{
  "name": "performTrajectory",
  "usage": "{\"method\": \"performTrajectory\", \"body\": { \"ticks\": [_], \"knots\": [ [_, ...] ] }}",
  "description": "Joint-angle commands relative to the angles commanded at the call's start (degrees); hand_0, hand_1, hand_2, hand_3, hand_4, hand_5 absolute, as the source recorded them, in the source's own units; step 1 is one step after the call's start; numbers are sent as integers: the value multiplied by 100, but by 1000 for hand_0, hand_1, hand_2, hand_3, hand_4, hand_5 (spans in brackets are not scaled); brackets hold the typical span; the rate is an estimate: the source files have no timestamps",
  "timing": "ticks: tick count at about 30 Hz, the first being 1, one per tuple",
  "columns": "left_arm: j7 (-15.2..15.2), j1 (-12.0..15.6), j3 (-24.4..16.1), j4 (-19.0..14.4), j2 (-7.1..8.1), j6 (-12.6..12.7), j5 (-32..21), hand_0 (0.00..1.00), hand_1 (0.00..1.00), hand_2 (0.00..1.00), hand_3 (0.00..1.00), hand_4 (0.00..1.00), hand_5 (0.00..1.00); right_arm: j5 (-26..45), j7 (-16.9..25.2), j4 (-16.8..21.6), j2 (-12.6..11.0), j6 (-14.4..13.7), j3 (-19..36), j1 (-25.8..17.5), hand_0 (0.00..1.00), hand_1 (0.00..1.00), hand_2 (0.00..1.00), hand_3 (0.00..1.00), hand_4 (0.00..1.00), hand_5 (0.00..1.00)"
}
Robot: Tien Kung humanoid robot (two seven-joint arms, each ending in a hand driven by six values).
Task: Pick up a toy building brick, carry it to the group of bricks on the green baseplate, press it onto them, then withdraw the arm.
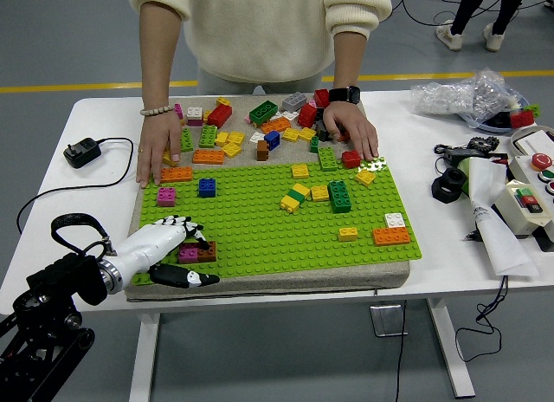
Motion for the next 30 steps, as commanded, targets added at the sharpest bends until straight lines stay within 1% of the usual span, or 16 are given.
{"method": "performTrajectory", "body": {
  "ticks": [6, 9, 16, 18, 19, 23, 28, 30],
  "knots": [
    [0, 1, -12, 24, 4, -10, 0, 998, 998, 922, 651, 998, 714, -17, 0, 0, 4, 2, 3, -7, 761, 676, 718, 737, 998, 683],
    [-10, 10, -46, -31, 17, -10, 0, 998, 998, 914, 649, 998, 709, -18, 1, 0, 5, 2, 1, -9, 761, 676, 718, 737, 998, 683],
    [-47, 2, -159, -312, 62, 29, -19, 998, 998, 904, 647, 998, 711, -23, -2, 0, 8, 3, 0, -12, 761, 676, 718, 737, 998, 683],
    [-56, -1, -227, -471, 80, 46, -143, 998, 998, 904, 647, 998, 711, -28, -1, 0, 12, 2, -1, -11, 761, 676, 718, 737, 998, 683],
    [-58, -3, -244, -508, 85, 48, -174, 998, 998, 868, 645, 998, 702, -30, -1, 0, 13, 2, 0, -11, 761, 676, 718, 737, 998, 683],
    [-69, -33, -339, -639, 112, 93, -326, 998, 998, 868, 645, 998, 702, -39, -1, 0, 19, 2, -2, -11, 761, 676, 718, 737, 998, 683],
    [-76, -84, -427, -596, 124, 212, -447, 998, 998, 855, 644, 998, 696, -46, -2, 0, 20, 2, -5, -7, 761, 676, 718, 737, 998, 683],
    [-93, -157, -520, -536, 152, 320, -492, 998, 998, 855, 644, 998, 696, -49, -2, 0, 17, 2, -7, -1, 761, 676, 718, 737, 998, 683]
  ]
}}
